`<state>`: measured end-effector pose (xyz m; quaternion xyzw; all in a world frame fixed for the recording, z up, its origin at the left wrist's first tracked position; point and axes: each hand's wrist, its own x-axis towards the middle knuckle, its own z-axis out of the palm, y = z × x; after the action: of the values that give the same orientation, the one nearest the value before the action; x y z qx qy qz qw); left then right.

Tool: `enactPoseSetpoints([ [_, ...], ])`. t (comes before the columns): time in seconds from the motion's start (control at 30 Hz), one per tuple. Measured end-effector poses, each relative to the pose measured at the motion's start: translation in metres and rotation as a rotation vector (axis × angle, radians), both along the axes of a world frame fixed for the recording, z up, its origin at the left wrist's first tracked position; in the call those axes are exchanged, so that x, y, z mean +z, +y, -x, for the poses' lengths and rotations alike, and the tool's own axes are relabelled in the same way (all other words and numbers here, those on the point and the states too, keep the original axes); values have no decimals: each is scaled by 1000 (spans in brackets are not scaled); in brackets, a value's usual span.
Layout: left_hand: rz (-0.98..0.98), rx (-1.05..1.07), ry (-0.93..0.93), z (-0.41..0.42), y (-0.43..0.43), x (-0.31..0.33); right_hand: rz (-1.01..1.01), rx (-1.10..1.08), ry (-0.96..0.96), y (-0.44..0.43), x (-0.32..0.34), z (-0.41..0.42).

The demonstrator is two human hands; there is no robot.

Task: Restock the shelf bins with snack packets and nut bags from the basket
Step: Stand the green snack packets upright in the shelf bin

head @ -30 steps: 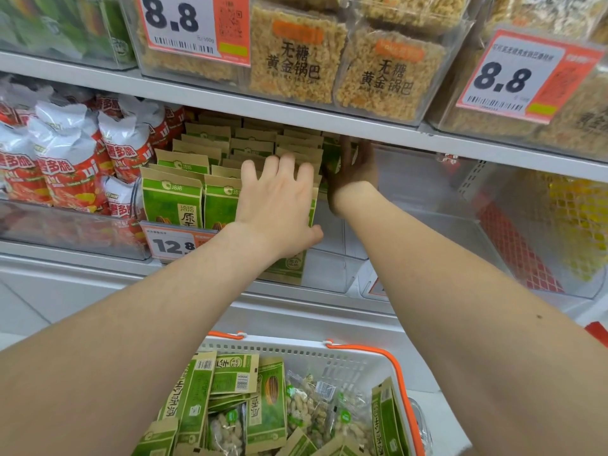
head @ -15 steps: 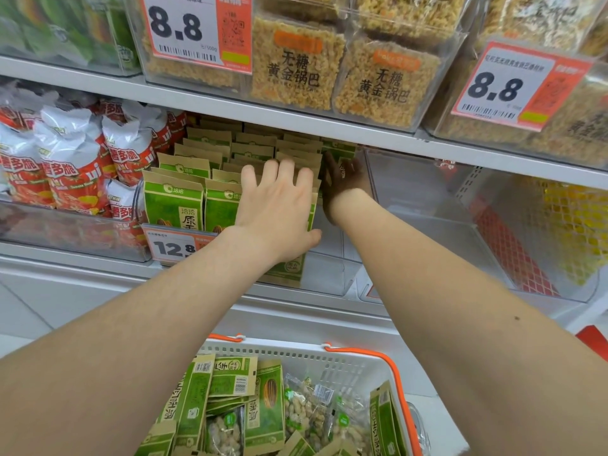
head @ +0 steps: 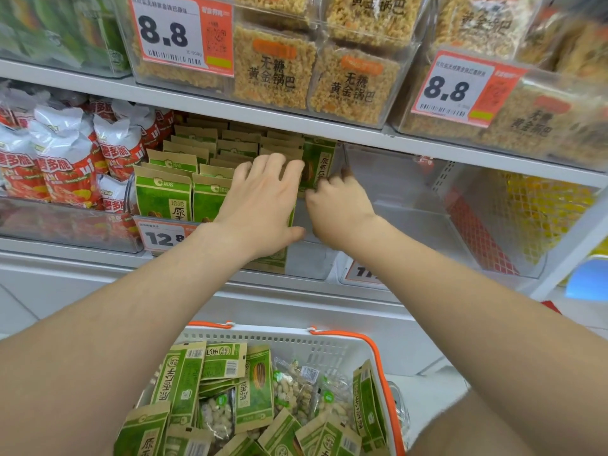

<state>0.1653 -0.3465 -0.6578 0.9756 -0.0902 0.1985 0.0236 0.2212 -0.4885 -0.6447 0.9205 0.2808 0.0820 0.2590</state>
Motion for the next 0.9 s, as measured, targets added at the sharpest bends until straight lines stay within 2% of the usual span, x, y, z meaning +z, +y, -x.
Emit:
enactPoseSetpoints([
  [0.13,-139,10,-146,23,-7,4,-113,257,-118,-21,-11,45],
  [0.2,-209,49,-137,36,-11,5,-118,333,-125,-27,-21,69],
  [0.27,-190,44,-18,50,-18,1,-139,380,-75,-33,-39,88],
  [0.37,-197,28,269,64,-32,-18,-113,434,16,-39,-67,103],
  [0.53,-348,-142,684,71,-48,-52,241,308,515,-63,-119,110],
  [0.67,-377,-290,854,70,-65,-77,540,336,629,-91,-172,114],
  [0.77,-361,-359,925,70,-79,-93,729,254,704,-107,-218,116],
  [0.83,-390,-373,922,69,-86,-102,781,214,707,-115,-240,118],
  [0.9,-417,-380,912,68,-90,-107,777,268,694,-120,-250,118],
])
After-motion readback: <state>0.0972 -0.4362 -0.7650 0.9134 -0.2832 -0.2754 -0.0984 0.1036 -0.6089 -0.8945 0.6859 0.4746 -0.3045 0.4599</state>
